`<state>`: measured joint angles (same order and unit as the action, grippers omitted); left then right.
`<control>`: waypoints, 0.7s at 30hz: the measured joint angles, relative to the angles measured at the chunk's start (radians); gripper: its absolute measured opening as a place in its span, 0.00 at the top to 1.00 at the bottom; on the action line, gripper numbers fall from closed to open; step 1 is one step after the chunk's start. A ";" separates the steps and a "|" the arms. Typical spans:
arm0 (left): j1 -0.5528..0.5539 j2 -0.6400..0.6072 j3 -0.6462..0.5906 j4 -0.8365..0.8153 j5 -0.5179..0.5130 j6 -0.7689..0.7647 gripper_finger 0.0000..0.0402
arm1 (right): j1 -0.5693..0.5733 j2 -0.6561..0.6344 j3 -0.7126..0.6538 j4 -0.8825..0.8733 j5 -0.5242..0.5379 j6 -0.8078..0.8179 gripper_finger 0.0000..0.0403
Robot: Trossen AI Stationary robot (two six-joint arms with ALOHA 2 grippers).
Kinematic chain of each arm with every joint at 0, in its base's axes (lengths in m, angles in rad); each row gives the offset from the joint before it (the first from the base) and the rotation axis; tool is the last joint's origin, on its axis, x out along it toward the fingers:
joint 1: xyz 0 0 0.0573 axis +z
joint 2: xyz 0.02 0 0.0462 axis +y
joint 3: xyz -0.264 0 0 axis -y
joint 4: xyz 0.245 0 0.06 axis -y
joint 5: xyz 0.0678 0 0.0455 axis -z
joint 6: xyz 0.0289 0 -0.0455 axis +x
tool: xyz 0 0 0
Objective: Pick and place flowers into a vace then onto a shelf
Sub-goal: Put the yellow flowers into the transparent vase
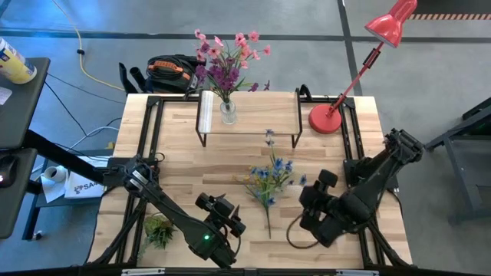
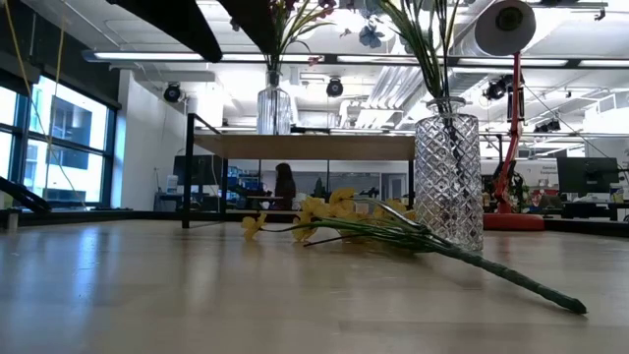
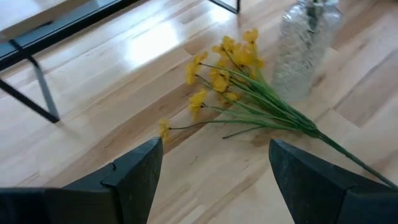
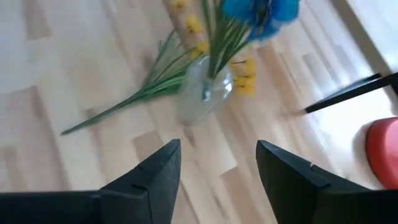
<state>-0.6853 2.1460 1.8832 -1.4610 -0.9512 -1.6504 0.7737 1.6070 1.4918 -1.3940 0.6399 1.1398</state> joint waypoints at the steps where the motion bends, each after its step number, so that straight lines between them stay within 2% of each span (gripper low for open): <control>1: 0.000 0.000 0.000 0.016 0.003 0.017 0.19 | 0.009 0.000 0.000 -0.005 -0.002 0.011 0.51; 8: 0.006 0.000 0.000 0.040 0.029 0.049 0.19 | 0.047 0.000 0.000 -0.017 -0.011 0.056 0.52; 14: 0.005 0.000 0.000 0.046 0.076 0.049 0.19 | 0.049 0.000 0.000 -0.025 -0.102 0.059 0.53; 21: 0.005 0.000 0.000 0.057 0.104 0.050 0.19 | 0.053 0.000 0.000 -0.024 -0.114 0.095 0.53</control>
<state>-0.6800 2.1460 1.8835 -1.4038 -0.8468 -1.6002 0.8268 1.6070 1.4914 -1.4182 0.5256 1.2347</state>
